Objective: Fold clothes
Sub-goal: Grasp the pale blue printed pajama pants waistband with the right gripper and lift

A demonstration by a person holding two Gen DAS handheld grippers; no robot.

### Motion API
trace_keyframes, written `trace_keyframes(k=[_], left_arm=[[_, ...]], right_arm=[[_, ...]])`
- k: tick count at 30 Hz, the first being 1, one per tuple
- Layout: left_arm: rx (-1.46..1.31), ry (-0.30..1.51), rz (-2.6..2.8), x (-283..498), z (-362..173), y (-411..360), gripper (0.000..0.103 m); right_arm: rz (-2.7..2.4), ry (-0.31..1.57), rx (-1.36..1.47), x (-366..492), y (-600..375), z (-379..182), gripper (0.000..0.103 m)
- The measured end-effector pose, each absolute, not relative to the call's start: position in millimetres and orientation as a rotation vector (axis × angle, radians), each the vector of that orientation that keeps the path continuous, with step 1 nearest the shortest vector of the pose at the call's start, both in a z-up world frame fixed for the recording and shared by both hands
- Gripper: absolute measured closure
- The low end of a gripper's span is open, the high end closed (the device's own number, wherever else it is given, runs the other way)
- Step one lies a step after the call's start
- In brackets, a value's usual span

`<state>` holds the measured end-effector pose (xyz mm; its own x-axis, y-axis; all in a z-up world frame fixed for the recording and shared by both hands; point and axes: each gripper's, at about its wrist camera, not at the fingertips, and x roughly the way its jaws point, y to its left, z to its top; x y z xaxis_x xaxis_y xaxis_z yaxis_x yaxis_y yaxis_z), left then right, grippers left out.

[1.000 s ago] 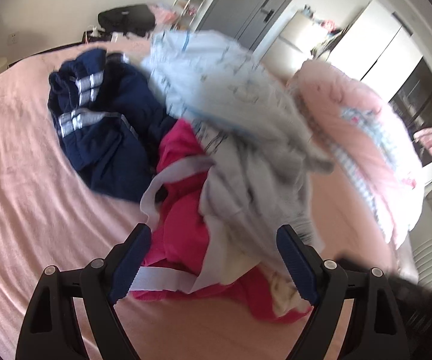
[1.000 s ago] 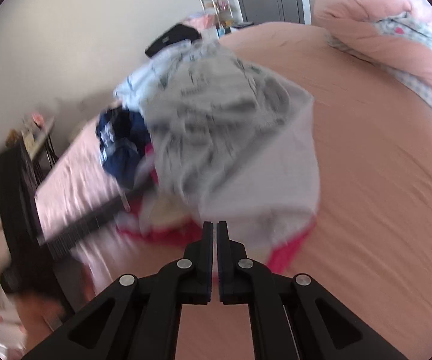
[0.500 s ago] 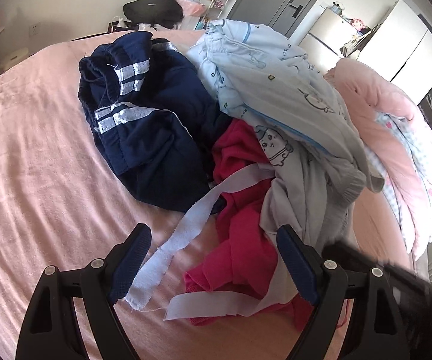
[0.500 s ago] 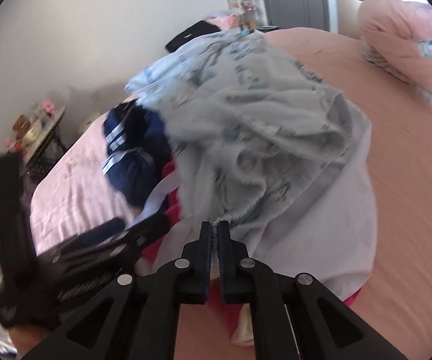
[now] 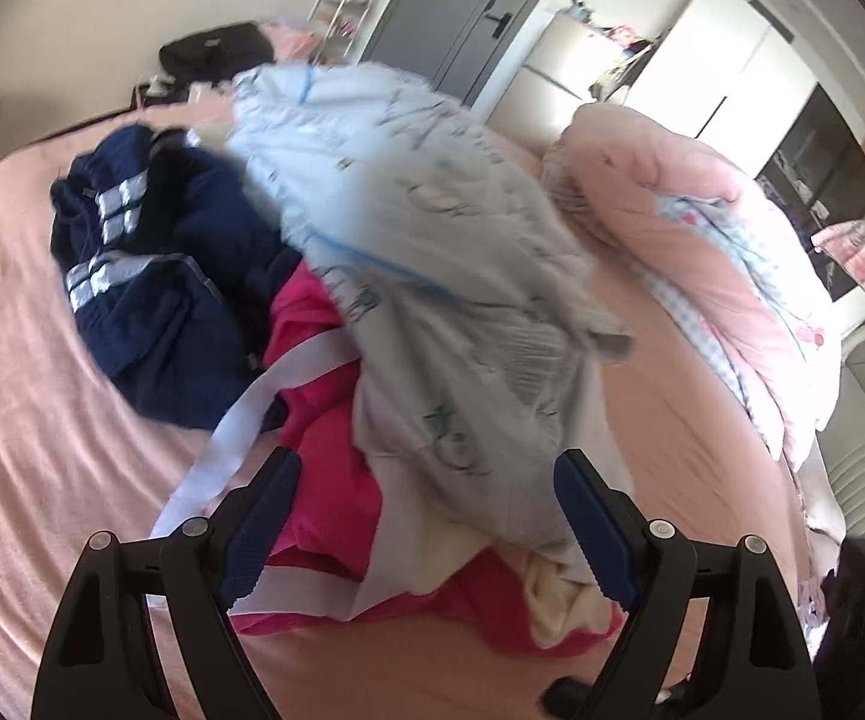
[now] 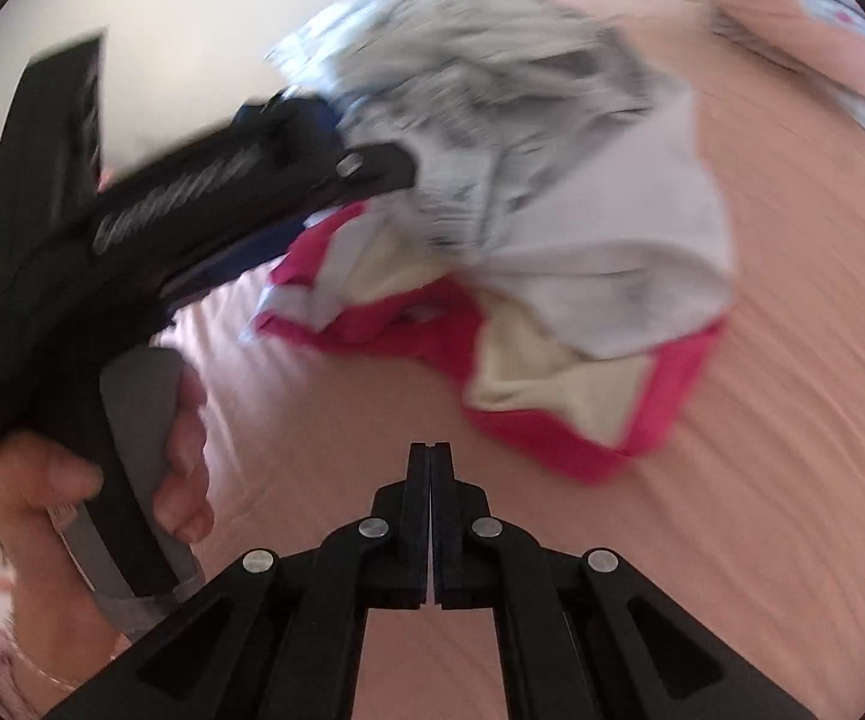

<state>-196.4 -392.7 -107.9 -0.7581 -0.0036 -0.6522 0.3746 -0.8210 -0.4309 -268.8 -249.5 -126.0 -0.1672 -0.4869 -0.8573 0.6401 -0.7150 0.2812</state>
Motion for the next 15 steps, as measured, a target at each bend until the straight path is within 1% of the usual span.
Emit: trace_keyframes(k=[5, 8, 10, 11, 13, 15], left_arm=[[0.98, 0.791, -2.667, -198.6, -109.3, -383.9, 0.017], [1.059, 0.71, -2.619, -213.0, -127.9, -387.7, 0.018], [1.052, 0.664, -2.627, -212.3, -126.1, -381.8, 0.018], [1.022, 0.65, -2.646, -210.5, -120.8, -379.6, 0.018], [0.937, 0.636, -2.674, -203.3, -111.4, -376.1, 0.021], [0.831, 0.638, -2.712, -191.0, -99.8, -374.5, 0.022]], right_arm=[[-2.05, 0.134, 1.358, -291.3, -235.2, -106.6, 0.103], [-2.062, 0.084, 1.38, -295.7, -231.0, -103.4, 0.103], [-2.071, 0.072, 1.392, -290.4, -228.6, -102.0, 0.103], [-2.075, 0.067, 1.398, -287.8, -227.4, -101.3, 0.103], [-2.083, 0.055, 1.41, -282.5, -225.0, -99.8, 0.103], [-2.085, 0.039, 1.408, -275.8, -218.7, -98.9, 0.103]])
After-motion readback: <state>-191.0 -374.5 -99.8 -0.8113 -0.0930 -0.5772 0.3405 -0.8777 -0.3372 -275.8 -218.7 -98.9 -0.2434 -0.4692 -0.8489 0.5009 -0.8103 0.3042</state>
